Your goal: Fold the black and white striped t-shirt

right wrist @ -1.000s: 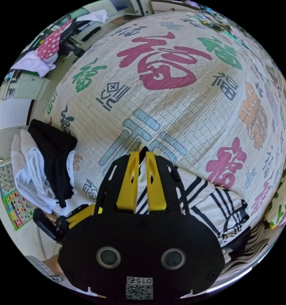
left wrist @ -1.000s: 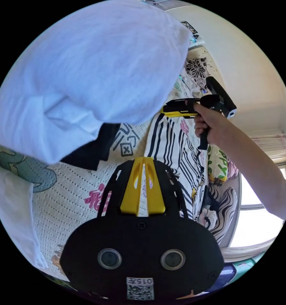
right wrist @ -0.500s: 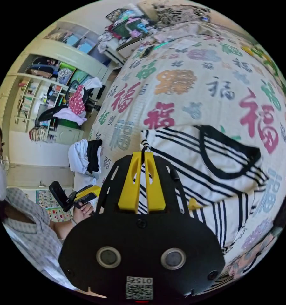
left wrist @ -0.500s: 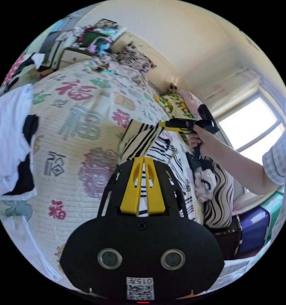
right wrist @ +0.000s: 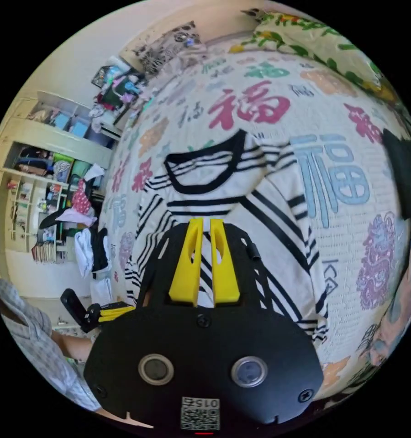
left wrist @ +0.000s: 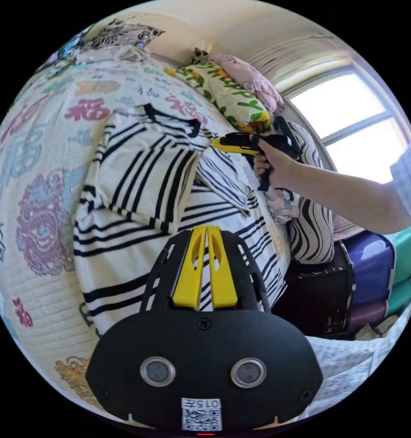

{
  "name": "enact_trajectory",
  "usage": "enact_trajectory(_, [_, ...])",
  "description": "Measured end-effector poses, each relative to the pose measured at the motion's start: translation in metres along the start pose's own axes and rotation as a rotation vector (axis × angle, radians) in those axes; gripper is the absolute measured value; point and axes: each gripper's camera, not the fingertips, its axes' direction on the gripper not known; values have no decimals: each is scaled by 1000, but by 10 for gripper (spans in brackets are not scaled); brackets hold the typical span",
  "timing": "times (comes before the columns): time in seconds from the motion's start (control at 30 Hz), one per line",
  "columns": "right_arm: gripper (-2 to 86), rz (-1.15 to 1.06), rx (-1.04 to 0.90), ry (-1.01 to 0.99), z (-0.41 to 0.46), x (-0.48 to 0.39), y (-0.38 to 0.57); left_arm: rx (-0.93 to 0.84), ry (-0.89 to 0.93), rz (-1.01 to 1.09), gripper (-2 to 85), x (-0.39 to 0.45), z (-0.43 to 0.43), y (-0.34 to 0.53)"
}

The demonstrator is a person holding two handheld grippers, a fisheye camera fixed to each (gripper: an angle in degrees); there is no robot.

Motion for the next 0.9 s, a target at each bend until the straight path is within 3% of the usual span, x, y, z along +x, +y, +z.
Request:
enact_trajectory(0.13, [3, -222, -157, 14, 14, -28, -10, 0, -105, 39, -6, 2, 17, -32])
enact_trajectory(0.3, [-7, -299, -388, 88, 40, -28, -2, -257, -161, 84, -6, 0, 83, -51])
enact_trajectory(0.4, [-9, -391, -383, 111, 28, -28, 11, -271, -153, 74, -7, 4, 93, -48])
enact_trajectory(0.53, [-2, -331, -312, 68, -7, -14, 17, -302, -74, 39, -1, 3, 99, -60])
enact_trajectory(0.63, [36, -311, -186, 80, -48, 5, 5, -172, -23, 108, 28, 3, 80, -94])
enact_trajectory(0.77, [98, -280, -122, 220, -80, 37, -21, -31, -141, 174, 99, -20, 64, -169])
enact_trajectory(0.9, [110, -235, -194, 237, -83, 68, -43, -49, -188, 139, 128, -54, 93, -244])
